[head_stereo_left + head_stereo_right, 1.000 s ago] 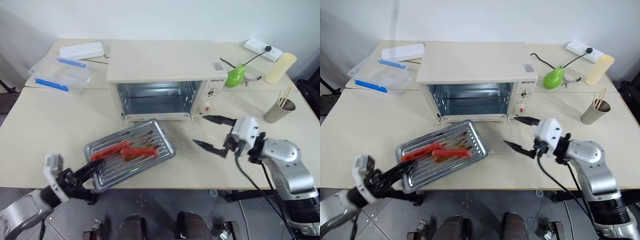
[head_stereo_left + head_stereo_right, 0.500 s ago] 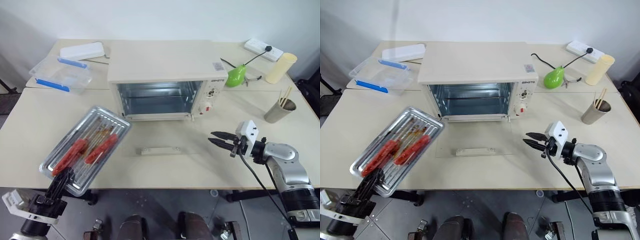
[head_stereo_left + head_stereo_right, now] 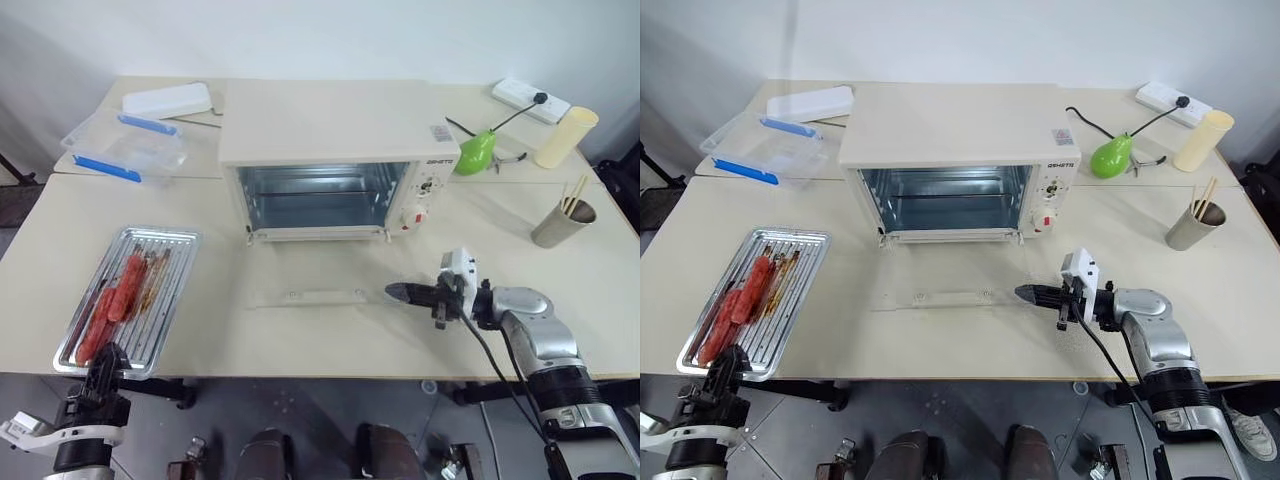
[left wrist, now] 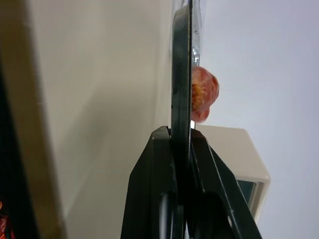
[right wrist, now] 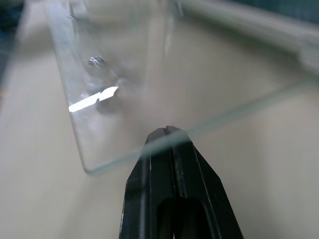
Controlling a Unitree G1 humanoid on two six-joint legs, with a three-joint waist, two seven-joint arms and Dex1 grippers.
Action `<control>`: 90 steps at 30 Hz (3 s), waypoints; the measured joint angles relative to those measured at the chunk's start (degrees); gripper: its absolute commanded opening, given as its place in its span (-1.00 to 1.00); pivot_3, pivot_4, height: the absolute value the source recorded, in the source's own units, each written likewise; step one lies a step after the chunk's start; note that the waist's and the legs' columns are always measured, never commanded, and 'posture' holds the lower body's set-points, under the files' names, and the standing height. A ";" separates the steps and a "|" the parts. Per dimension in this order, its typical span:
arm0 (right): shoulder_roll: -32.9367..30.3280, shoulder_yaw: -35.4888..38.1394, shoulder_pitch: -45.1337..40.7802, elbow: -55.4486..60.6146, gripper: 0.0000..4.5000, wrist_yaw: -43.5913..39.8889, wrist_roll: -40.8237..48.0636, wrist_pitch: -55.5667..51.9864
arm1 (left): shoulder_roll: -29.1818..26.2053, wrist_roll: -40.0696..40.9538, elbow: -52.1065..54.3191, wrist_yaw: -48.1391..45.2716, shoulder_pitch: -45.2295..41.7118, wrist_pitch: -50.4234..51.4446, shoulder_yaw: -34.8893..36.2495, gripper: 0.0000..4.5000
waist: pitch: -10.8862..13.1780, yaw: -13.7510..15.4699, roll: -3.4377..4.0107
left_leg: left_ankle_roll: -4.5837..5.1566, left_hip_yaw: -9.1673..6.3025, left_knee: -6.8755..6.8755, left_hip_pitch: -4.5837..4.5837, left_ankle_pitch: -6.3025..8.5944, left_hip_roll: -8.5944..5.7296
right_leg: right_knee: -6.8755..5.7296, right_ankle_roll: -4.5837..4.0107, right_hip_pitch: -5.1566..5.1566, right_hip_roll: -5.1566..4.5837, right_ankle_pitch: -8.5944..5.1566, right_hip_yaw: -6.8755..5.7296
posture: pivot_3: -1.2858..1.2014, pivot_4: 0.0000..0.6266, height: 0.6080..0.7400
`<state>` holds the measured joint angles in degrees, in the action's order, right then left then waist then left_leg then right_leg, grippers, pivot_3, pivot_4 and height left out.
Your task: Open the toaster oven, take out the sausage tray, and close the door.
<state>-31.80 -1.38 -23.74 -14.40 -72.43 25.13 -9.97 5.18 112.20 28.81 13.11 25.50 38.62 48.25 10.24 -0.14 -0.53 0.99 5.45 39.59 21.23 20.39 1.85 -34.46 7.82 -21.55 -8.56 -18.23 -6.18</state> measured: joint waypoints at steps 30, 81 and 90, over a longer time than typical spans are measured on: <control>-5.55 11.65 7.08 23.31 0.77 4.41 10.19 -5.63 | -26.68 -0.02 -13.58 -22.53 7.27 25.35 -9.38 -1.00 | 0.04 -0.05 0.11 | 0.21 0.08 -0.02 -0.02 0.36 -0.06 | 0.04 -0.11 -0.04 0.00 -0.06 0.14 | 0.03 -0.52 1.00; -10.10 29.42 38.02 41.20 1.00 11.76 17.72 -7.56 | -38.46 -3.66 -32.78 7.24 -49.88 32.00 -47.17 0.73 | -0.10 2.70 0.55 | 0.12 -0.06 0.14 -0.02 0.00 -0.43 | -0.03 0.45 0.09 0.10 0.24 0.28 | 0.03 -0.52 1.00; -10.33 28.53 36.37 38.64 1.00 8.83 16.84 -6.21 | -55.23 -16.50 -21.03 -10.12 -42.79 34.43 -42.24 0.98 | -0.07 1.48 0.51 | 0.03 0.08 -0.09 -0.05 0.00 -0.35 | 0.05 0.43 -0.04 0.17 0.23 0.29 | 0.03 -0.52 1.00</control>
<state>-42.13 27.15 12.63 24.24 -63.59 41.97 -16.18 -50.04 95.71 7.78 2.99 -17.29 73.04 6.00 10.17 1.34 -0.02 1.02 5.54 39.49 21.19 20.39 1.50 -34.41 8.26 -21.59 -8.39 -18.00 -5.89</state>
